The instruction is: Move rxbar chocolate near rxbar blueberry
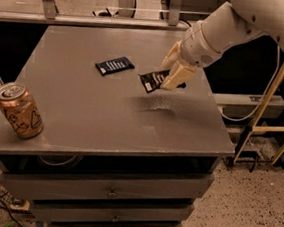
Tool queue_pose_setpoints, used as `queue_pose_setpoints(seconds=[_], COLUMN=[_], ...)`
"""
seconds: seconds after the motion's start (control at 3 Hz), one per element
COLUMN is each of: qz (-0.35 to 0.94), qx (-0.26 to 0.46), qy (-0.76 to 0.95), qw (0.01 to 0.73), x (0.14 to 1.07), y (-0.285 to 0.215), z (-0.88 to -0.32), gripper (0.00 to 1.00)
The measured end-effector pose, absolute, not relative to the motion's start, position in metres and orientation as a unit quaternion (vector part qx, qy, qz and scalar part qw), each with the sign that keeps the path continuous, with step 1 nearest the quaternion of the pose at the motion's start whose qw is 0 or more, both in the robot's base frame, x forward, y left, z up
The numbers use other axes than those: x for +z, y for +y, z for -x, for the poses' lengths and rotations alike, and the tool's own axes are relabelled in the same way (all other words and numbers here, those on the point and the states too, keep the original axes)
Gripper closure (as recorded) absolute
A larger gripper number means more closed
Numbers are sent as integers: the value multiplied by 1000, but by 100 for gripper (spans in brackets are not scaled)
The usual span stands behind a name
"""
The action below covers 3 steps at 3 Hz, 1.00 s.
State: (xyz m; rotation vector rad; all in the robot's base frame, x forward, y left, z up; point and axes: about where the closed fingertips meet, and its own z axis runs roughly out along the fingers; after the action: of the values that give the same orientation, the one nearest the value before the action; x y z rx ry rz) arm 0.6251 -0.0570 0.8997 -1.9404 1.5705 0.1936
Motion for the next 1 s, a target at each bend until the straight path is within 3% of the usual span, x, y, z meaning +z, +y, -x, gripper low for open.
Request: queue_pose_setpoints(seconds=[1.0], qz=[691], qx=[20], qy=[565], qw=[450], x=[911], y=[-51], z=[-729], gripper=[100])
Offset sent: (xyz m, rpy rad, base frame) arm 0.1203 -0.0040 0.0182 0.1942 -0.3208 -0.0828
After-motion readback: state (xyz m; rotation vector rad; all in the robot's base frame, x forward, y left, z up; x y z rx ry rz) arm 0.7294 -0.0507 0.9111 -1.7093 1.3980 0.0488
